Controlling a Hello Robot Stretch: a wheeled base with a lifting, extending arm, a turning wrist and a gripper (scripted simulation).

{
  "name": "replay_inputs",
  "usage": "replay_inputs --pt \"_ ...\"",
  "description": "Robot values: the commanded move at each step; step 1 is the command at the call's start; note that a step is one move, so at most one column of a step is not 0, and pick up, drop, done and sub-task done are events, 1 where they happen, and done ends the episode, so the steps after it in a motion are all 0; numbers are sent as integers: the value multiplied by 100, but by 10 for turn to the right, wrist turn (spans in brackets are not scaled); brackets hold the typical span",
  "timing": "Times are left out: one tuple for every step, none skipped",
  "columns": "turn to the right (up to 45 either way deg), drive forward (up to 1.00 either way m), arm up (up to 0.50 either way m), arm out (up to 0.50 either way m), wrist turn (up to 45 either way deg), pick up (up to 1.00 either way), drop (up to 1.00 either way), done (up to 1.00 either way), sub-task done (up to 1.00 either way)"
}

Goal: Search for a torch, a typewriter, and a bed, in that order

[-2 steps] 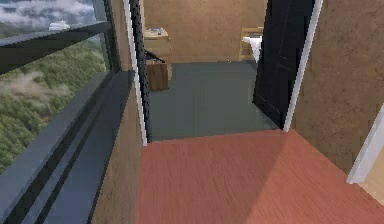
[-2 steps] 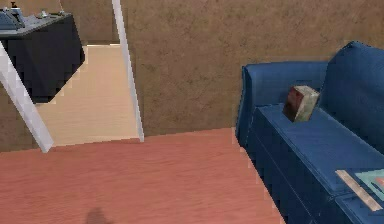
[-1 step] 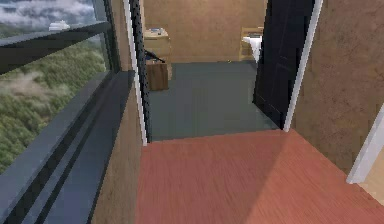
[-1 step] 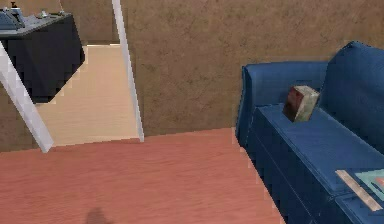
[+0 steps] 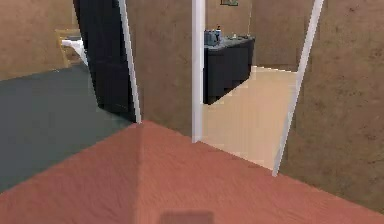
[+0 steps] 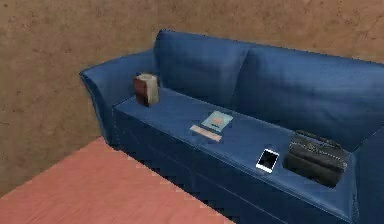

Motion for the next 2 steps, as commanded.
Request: replay_inputs --pt "-450 0 0 0 0 0 0 0 0" --pt "450 0 0 0 0 0 0 0 0"
